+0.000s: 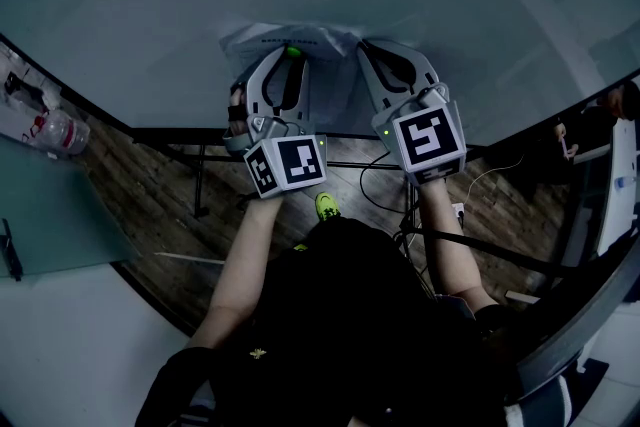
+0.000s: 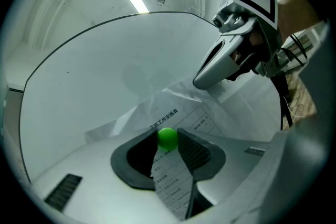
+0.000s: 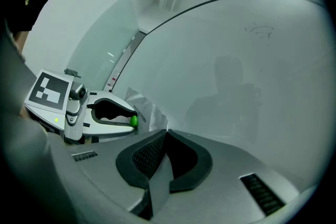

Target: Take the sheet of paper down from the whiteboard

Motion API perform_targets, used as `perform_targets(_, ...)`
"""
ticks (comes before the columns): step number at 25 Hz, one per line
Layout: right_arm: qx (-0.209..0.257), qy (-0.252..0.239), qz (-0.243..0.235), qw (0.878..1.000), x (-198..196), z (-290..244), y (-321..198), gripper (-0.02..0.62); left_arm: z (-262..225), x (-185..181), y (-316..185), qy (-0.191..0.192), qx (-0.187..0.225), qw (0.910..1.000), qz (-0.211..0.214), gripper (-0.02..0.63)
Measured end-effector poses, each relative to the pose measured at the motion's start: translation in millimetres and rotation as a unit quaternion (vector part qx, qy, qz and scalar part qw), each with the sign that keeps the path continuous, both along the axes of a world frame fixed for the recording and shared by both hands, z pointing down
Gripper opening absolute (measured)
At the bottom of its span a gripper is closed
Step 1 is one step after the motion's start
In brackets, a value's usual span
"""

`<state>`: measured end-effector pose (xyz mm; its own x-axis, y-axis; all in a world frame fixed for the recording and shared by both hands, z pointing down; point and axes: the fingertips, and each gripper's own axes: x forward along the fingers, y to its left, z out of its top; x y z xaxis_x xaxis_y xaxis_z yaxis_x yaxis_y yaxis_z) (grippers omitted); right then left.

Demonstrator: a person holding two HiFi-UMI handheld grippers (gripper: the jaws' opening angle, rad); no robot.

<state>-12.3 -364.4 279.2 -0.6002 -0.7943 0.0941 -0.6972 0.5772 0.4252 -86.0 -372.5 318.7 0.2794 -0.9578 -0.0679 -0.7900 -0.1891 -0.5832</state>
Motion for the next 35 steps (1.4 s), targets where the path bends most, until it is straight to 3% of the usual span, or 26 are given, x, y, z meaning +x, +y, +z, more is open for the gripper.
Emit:
perform_targets(22, -0.014, -0.02, -0.013, 1.0, 0, 1, -6, 0.017, 3, -3, -5, -0.008, -0.006, 0.9999, -0.002, 0.129)
perform_targets(35, -0.011, -0.019, -0.011, 1.0, 7, 1, 2, 0.017, 10, -13, 22, -0.011, -0.013, 0.9998, -0.013, 0.129)
